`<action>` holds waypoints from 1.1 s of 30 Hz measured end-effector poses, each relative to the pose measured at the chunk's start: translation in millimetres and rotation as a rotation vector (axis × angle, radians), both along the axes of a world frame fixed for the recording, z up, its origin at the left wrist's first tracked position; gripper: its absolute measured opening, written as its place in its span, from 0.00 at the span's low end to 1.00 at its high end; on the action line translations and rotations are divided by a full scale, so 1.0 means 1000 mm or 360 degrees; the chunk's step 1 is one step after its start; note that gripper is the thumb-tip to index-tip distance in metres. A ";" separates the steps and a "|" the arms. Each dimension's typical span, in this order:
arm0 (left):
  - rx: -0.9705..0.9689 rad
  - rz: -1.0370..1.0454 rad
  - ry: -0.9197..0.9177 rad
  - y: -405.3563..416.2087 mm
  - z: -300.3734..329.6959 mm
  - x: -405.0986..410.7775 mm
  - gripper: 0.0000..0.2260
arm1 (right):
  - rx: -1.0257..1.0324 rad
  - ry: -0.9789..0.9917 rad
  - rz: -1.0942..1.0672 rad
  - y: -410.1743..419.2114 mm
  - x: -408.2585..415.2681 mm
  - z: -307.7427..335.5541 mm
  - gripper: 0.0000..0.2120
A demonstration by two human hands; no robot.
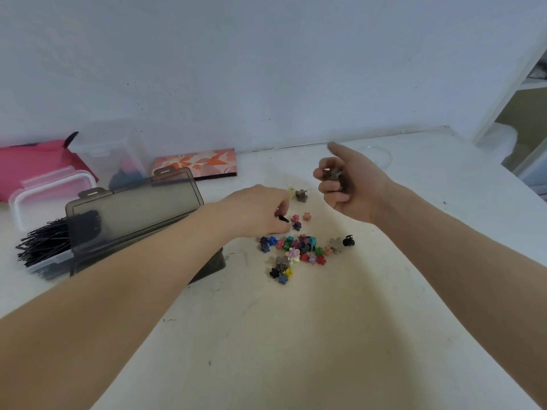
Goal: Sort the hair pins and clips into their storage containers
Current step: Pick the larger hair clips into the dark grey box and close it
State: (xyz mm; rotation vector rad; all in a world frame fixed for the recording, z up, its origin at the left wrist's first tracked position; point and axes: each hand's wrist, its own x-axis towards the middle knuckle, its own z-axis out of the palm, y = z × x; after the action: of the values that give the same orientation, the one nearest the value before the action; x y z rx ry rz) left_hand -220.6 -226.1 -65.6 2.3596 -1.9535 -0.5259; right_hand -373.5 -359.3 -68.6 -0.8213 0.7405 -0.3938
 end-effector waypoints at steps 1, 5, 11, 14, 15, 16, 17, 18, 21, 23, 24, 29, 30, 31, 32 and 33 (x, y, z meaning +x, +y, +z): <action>-0.0018 -0.0019 -0.0041 -0.001 -0.001 -0.001 0.10 | -0.0111 0.0133 0.0008 0.000 0.003 -0.001 0.13; -0.0057 -0.0050 -0.0193 -0.006 -0.006 -0.002 0.09 | -0.1093 0.0888 0.0175 0.003 0.013 -0.005 0.08; -0.0162 0.0102 0.0166 -0.010 -0.005 0.007 0.09 | -0.2195 0.1468 0.0545 0.007 0.024 -0.018 0.13; -0.0315 0.0581 0.0926 -0.015 0.010 0.011 0.09 | -0.2321 0.1581 0.0555 0.008 0.027 -0.024 0.10; -0.0352 0.0793 0.1278 -0.017 0.015 0.013 0.09 | -0.2320 0.1593 0.0556 0.007 0.027 -0.025 0.09; -0.0368 0.0983 0.1624 -0.017 0.020 0.016 0.09 | -0.2294 0.1585 0.0548 0.005 0.027 -0.026 0.09; -0.0370 0.1112 0.1928 -0.018 0.025 0.019 0.09 | -0.2245 0.1560 0.0537 0.004 0.027 -0.027 0.08; -0.0367 0.1179 0.2157 -0.018 0.027 0.022 0.09 | -0.2180 0.1525 0.0522 0.002 0.027 -0.027 0.07; -0.0376 0.1283 0.2648 -0.018 0.029 0.027 0.09 | -0.1754 0.1281 0.0404 -0.002 0.026 -0.022 0.07; -0.0427 0.1385 0.2943 -0.019 0.026 0.026 0.08 | -0.1147 0.0881 0.0261 -0.002 0.021 -0.016 0.08; -0.0439 0.1431 0.3069 -0.019 0.024 0.026 0.07 | -0.0827 0.0657 0.0203 -0.002 0.017 -0.013 0.07; -0.0320 0.1419 0.3249 -0.026 0.014 0.019 0.06 | 0.0087 -0.0125 0.0088 -0.008 0.001 0.001 0.09; -0.0284 0.1413 0.3230 -0.028 0.012 0.018 0.08 | 0.0132 -0.0191 0.0088 -0.009 -0.002 0.003 0.10; -0.0260 0.1407 0.3203 -0.031 0.012 0.017 0.09 | 0.0154 -0.0237 0.0088 -0.011 -0.003 0.005 0.12; -0.0259 0.1416 0.3147 -0.033 0.012 0.015 0.08 | 0.0164 -0.0265 0.0080 -0.012 -0.005 0.007 0.12; -0.0264 0.1433 0.3055 -0.036 0.012 0.013 0.07 | 0.0170 -0.0279 0.0059 -0.014 -0.006 0.008 0.13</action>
State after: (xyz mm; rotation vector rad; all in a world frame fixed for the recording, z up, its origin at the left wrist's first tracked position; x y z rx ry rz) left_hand -207.4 -262.5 -53.4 1.0744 -0.0525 -1.4539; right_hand -379.8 -373.3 -60.3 -0.6893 0.5772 -0.3841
